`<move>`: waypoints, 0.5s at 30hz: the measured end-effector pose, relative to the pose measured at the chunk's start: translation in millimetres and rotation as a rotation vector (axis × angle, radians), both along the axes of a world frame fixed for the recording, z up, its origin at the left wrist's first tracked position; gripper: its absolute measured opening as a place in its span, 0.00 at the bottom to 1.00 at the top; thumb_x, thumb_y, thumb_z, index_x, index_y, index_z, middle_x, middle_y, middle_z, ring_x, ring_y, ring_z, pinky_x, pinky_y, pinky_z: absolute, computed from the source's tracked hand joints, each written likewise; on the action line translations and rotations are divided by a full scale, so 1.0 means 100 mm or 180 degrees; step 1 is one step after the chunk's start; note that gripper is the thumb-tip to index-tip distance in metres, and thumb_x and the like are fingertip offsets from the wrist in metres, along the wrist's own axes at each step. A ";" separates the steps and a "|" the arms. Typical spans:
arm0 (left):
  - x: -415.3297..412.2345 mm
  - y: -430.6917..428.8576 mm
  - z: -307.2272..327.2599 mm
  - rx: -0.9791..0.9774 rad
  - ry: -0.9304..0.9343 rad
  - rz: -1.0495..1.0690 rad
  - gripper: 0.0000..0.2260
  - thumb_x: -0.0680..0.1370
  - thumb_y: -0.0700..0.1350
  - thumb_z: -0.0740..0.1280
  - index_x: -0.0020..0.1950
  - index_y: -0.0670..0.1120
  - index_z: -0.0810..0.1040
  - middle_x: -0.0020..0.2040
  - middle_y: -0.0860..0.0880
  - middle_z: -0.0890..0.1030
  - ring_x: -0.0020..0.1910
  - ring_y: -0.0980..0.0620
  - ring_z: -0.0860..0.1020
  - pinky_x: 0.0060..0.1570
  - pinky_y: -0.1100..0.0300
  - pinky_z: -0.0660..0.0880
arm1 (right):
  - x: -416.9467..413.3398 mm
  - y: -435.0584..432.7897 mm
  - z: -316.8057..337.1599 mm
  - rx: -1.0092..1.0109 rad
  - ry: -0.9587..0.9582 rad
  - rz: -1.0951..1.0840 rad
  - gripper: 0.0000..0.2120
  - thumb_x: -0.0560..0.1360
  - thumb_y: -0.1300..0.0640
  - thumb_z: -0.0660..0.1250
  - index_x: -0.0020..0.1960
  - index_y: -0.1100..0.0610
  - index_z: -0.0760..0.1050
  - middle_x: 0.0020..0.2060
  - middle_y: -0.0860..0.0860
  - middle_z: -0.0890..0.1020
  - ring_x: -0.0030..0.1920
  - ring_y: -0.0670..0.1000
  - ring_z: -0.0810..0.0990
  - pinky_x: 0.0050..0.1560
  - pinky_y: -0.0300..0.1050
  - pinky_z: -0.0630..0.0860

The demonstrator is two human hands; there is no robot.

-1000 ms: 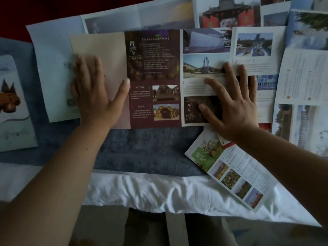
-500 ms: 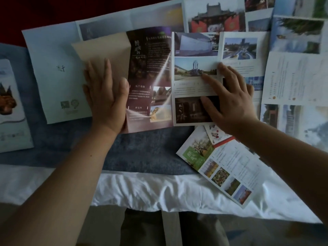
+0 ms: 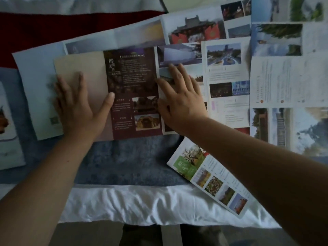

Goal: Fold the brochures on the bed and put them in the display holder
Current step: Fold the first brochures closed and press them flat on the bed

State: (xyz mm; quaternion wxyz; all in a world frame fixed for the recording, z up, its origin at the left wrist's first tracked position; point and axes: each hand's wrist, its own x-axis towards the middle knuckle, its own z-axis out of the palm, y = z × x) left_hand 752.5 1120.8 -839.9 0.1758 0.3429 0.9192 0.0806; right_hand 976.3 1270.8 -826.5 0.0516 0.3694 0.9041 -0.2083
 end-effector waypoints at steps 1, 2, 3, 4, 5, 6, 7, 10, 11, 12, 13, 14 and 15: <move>-0.01 0.03 0.00 0.0038 -0.0062 0.0019 0.45 0.74 0.78 0.49 0.85 0.56 0.45 0.84 0.40 0.41 0.83 0.40 0.41 0.80 0.37 0.42 | -0.02 -0.02 -0.03 0.0032 0.0038 -0.0050 0.29 0.81 0.40 0.54 0.80 0.48 0.62 0.82 0.58 0.54 0.83 0.60 0.48 0.80 0.60 0.48; -0.02 0.06 -0.01 0.0050 -0.0137 0.0032 0.46 0.74 0.79 0.48 0.85 0.55 0.44 0.85 0.41 0.41 0.83 0.40 0.41 0.80 0.38 0.40 | -0.02 -0.03 -0.06 0.0084 0.0075 -0.0080 0.28 0.82 0.40 0.53 0.80 0.48 0.63 0.82 0.58 0.56 0.82 0.60 0.49 0.80 0.60 0.49; -0.03 0.08 -0.01 0.0052 -0.0222 0.0045 0.48 0.73 0.80 0.47 0.85 0.54 0.43 0.85 0.42 0.41 0.83 0.41 0.40 0.80 0.39 0.39 | -0.02 -0.04 -0.08 0.0133 0.0097 -0.0089 0.28 0.83 0.39 0.53 0.80 0.48 0.63 0.82 0.58 0.56 0.82 0.60 0.50 0.80 0.59 0.49; -0.03 0.10 0.00 0.0058 -0.0317 0.0061 0.49 0.72 0.81 0.47 0.85 0.53 0.42 0.85 0.43 0.40 0.83 0.42 0.40 0.80 0.40 0.38 | -0.01 -0.05 -0.09 0.0169 0.0088 -0.0077 0.28 0.83 0.39 0.52 0.80 0.48 0.62 0.82 0.58 0.56 0.82 0.60 0.50 0.80 0.59 0.49; -0.02 0.11 0.01 0.0070 -0.0428 0.0079 0.51 0.71 0.81 0.47 0.85 0.53 0.41 0.85 0.44 0.40 0.83 0.43 0.39 0.80 0.41 0.38 | 0.00 -0.06 -0.10 0.0189 0.0042 -0.0044 0.28 0.83 0.38 0.52 0.81 0.47 0.61 0.82 0.58 0.55 0.83 0.60 0.49 0.81 0.58 0.49; 0.00 0.12 0.03 0.0095 -0.0547 0.0088 0.51 0.70 0.81 0.47 0.85 0.52 0.41 0.85 0.45 0.40 0.84 0.44 0.39 0.80 0.42 0.38 | 0.01 -0.07 -0.11 0.0194 -0.0021 -0.0001 0.29 0.84 0.37 0.51 0.82 0.46 0.59 0.83 0.58 0.54 0.83 0.60 0.48 0.81 0.58 0.48; 0.03 0.13 0.05 0.0137 -0.0648 0.0057 0.51 0.71 0.80 0.48 0.85 0.52 0.41 0.85 0.45 0.40 0.84 0.45 0.40 0.81 0.42 0.38 | 0.01 -0.09 -0.11 0.0187 -0.0072 0.0043 0.29 0.84 0.37 0.50 0.82 0.45 0.58 0.83 0.57 0.53 0.83 0.59 0.47 0.81 0.58 0.47; 0.17 0.18 0.10 0.0224 -0.0826 -0.0278 0.48 0.73 0.78 0.48 0.84 0.54 0.38 0.85 0.46 0.39 0.83 0.46 0.38 0.80 0.42 0.37 | 0.01 -0.12 -0.08 0.0072 -0.0114 0.0161 0.29 0.84 0.37 0.48 0.83 0.44 0.54 0.83 0.55 0.50 0.83 0.57 0.44 0.82 0.56 0.44; 0.23 0.20 0.12 0.0244 -0.0860 -0.0391 0.46 0.74 0.77 0.48 0.84 0.55 0.37 0.85 0.47 0.38 0.83 0.46 0.37 0.79 0.42 0.35 | 0.02 -0.11 -0.06 0.0021 -0.0118 0.0203 0.29 0.84 0.37 0.48 0.83 0.44 0.53 0.83 0.55 0.48 0.83 0.57 0.44 0.82 0.55 0.43; 0.31 0.23 0.14 0.0275 -0.0890 -0.0475 0.45 0.74 0.77 0.48 0.84 0.57 0.37 0.85 0.47 0.37 0.83 0.46 0.36 0.79 0.42 0.34 | 0.04 -0.10 -0.05 -0.0014 -0.0134 0.0246 0.29 0.84 0.37 0.48 0.83 0.44 0.52 0.84 0.54 0.48 0.83 0.56 0.43 0.82 0.54 0.43; 0.39 0.25 0.17 0.0313 -0.0926 -0.0524 0.43 0.75 0.76 0.48 0.84 0.58 0.37 0.84 0.47 0.36 0.83 0.46 0.35 0.78 0.43 0.33 | 0.07 -0.08 -0.03 -0.0023 -0.0160 0.0284 0.29 0.84 0.38 0.48 0.83 0.44 0.52 0.84 0.53 0.48 0.83 0.55 0.43 0.82 0.54 0.42; 0.49 0.28 0.20 0.0351 -0.0969 -0.0538 0.43 0.75 0.75 0.49 0.84 0.59 0.37 0.84 0.46 0.36 0.82 0.46 0.34 0.77 0.42 0.32 | 0.12 -0.05 -0.01 -0.0019 -0.0194 0.0302 0.30 0.84 0.39 0.50 0.83 0.44 0.52 0.84 0.52 0.48 0.83 0.55 0.43 0.82 0.55 0.42; 0.58 0.31 0.22 0.0383 -0.1011 -0.0517 0.42 0.75 0.74 0.50 0.83 0.60 0.37 0.84 0.45 0.35 0.82 0.45 0.33 0.77 0.41 0.32 | 0.19 -0.02 0.01 -0.0009 -0.0235 0.0287 0.30 0.83 0.40 0.52 0.83 0.44 0.53 0.84 0.52 0.49 0.83 0.55 0.42 0.82 0.55 0.42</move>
